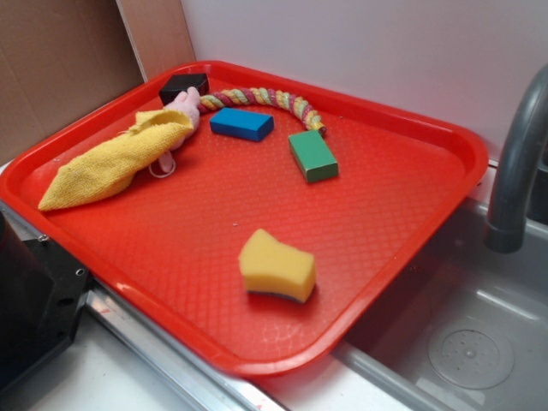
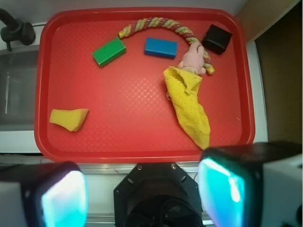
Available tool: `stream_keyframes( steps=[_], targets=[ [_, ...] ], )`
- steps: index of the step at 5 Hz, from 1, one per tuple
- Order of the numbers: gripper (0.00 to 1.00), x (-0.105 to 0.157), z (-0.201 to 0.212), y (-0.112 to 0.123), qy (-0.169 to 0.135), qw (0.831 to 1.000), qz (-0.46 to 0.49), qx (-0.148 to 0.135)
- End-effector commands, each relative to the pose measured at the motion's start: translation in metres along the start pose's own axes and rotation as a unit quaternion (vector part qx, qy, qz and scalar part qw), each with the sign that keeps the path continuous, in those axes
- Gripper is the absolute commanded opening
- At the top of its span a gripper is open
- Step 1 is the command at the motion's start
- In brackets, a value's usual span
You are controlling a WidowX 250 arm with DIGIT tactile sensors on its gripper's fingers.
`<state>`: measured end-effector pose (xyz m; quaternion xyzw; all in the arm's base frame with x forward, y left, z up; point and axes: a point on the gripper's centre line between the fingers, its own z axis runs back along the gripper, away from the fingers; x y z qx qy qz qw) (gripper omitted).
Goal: Grab the green sponge.
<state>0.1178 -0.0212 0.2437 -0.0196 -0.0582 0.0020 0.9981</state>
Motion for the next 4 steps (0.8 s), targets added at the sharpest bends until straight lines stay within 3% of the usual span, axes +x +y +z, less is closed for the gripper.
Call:
stream_keyframes(
  steps=[1, 2, 3, 4],
  targets=[
    [1.0, 0.0, 0.0, 0.0, 0.0, 1.0, 0.0, 0.0],
    [1.0, 0.004, -0.032, -0.049, 0.003, 0.995, -0.097, 0.019],
    [1.0, -0.005, -0.053, -0.084, -0.007, 0.979, -0.201, 0.001],
    [1.0, -0.006, -0.084, -0.104, 0.006, 0.961, -0.278, 0.007]
  ],
)
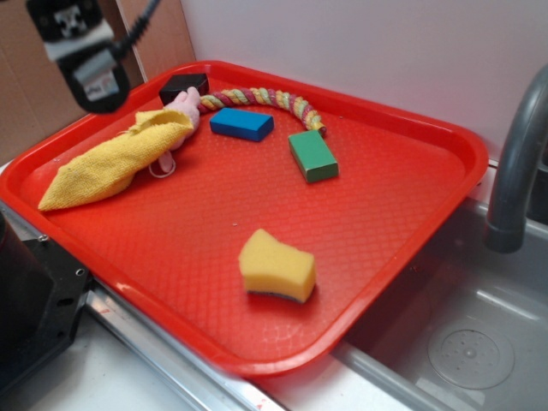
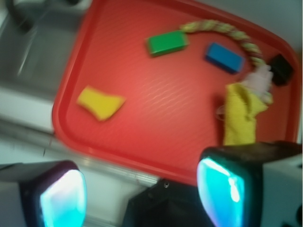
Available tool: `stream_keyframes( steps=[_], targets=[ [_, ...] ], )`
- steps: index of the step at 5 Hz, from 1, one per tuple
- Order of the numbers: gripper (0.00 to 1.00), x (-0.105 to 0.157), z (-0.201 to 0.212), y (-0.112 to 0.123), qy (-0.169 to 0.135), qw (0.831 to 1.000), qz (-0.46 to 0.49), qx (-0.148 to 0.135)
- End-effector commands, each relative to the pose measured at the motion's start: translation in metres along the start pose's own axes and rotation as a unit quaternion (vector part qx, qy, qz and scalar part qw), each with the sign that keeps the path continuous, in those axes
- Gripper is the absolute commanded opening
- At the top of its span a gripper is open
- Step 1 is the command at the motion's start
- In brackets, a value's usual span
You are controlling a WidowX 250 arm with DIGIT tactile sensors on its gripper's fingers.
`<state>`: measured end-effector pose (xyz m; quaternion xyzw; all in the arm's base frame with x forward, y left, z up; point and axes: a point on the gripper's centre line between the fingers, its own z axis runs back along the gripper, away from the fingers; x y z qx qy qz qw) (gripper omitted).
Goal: Grab the green sponge.
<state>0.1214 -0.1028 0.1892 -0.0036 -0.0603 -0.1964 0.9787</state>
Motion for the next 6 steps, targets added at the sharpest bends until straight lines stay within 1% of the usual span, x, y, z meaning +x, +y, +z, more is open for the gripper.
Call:
stream_keyframes(
  steps=[1, 2, 3, 4, 5, 6],
  targets=[
    [1.0, 0.026, -0.056, -0.02, 0.009, 0.992, -0.122, -0.014],
    [1.0, 0.055, -0.087, -0.018, 0.002, 0.979, -0.206, -0.002],
    [1.0, 0.062, -0.115, -0.023, 0.01, 0.964, -0.265, 0.002],
    [1.0, 0.055, -0.136, -0.037, 0.038, 0.945, -0.324, 0.005],
    [1.0, 0.008, -0.138, -0.057, 0.05, 0.945, -0.323, -0.015],
    [1.0, 0.001, -0.149, -0.046, 0.064, 0.947, -0.314, -0.038]
  ],
)
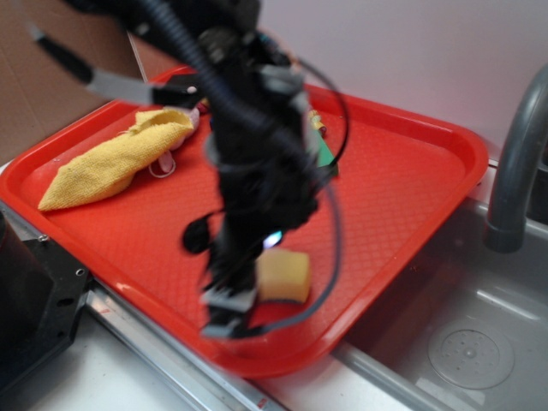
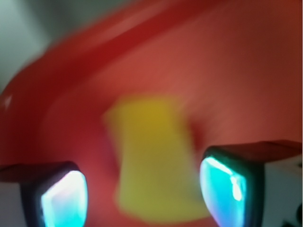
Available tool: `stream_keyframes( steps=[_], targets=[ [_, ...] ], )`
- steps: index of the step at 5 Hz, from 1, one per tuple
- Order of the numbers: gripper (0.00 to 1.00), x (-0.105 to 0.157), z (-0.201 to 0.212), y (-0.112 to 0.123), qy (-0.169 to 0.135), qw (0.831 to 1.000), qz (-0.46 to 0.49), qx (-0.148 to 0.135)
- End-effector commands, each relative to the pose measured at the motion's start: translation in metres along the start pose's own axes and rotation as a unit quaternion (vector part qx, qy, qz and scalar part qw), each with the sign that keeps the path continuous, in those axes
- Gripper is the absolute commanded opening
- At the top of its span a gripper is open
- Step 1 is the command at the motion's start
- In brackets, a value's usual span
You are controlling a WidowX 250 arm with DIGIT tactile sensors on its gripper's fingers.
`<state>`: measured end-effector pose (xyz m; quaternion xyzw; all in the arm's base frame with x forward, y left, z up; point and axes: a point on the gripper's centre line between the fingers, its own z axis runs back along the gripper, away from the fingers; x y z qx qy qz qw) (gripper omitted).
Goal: Grab the green sponge.
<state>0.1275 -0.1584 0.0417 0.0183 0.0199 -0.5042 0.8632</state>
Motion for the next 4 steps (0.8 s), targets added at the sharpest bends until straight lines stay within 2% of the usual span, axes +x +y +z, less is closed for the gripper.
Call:
stream_keyframes(
  steps=[1, 2, 3, 4],
  targets=[
    [1.0, -0.008, -0.01, 0.003, 0.0, 0.999, 0.025, -0.02],
    [1.0, -0.009, -0.008, 0.015, 0.001, 0.996, 0.08, -0.031],
    [1.0, -0.009, -0.01, 0.013, 0.008, 0.993, 0.108, -0.04],
    [0.0, -0.009, 0.0, 0.005, 0.03, 0.988, 0.146, -0.039]
  ],
)
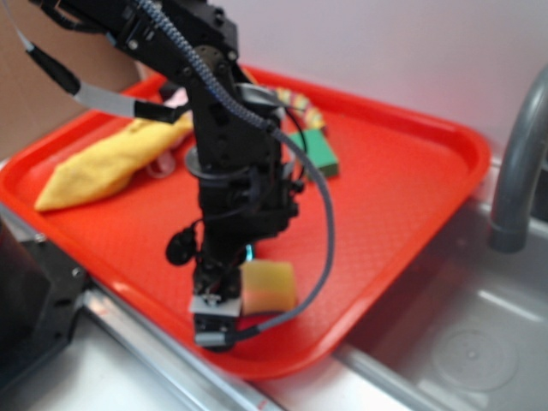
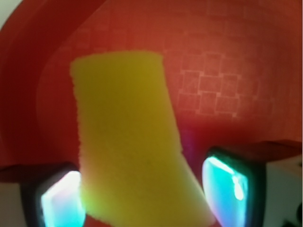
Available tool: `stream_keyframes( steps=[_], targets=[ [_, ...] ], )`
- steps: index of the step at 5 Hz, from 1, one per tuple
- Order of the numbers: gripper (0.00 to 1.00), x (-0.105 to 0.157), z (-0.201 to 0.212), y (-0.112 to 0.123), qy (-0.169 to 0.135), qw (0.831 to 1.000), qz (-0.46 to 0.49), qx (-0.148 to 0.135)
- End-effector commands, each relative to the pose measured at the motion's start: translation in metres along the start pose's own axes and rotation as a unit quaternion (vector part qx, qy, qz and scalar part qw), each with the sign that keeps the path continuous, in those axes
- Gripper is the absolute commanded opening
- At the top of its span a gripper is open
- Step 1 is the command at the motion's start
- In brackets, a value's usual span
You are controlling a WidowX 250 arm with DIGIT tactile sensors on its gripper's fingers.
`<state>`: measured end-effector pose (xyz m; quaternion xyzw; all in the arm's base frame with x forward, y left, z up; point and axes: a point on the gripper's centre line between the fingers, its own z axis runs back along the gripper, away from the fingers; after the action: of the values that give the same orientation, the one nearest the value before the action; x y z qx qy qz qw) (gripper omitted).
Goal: Grab the green sponge.
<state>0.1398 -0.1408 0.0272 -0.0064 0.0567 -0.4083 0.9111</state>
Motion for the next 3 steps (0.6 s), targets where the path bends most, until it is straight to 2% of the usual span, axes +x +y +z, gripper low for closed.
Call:
stream_keyframes(
  steps=[1, 2, 3],
  targets=[
    [0.0, -0.001, 0.016, -0.015, 0.004, 0.999, 0.041, 0.007],
    [0.0, -0.006, 0.025, -0.013, -0.015, 0.997, 0.07, 0.0],
    [0.0, -0.031, 0.074, 0.008, -0.029, 0.98, 0.195, 0.015]
  ],
)
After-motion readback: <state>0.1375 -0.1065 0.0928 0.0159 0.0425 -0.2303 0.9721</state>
